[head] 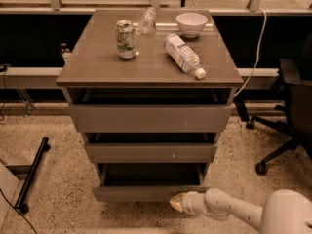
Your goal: Close bottom drawer
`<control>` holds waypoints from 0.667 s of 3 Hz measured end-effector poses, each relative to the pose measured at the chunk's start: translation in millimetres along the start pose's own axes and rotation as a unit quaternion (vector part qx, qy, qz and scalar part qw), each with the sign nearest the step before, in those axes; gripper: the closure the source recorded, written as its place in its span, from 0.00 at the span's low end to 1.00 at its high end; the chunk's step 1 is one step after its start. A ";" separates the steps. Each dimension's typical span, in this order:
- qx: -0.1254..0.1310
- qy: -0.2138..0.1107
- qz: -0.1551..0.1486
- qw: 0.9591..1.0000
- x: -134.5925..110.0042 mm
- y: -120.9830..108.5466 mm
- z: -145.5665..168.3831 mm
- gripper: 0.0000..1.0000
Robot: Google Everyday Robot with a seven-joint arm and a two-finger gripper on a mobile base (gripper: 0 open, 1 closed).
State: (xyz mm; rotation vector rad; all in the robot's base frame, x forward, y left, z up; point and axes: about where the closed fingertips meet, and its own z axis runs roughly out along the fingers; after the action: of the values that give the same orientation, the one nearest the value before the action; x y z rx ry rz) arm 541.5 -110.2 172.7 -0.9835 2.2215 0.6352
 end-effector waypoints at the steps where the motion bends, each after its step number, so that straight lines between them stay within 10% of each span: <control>1: 0.019 -0.019 -0.005 1.000 -13.6 -18.4 4.9 0.59; 2: 0.040 -0.043 -0.012 0.998 -33.5 -42.4 8.7 0.28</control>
Offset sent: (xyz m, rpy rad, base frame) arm 0.0787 -0.0128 0.0189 0.0165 -0.1581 -0.0818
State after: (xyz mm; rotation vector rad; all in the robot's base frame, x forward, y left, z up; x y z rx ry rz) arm 595.1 -114.4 182.8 -0.9253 2.1393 0.5636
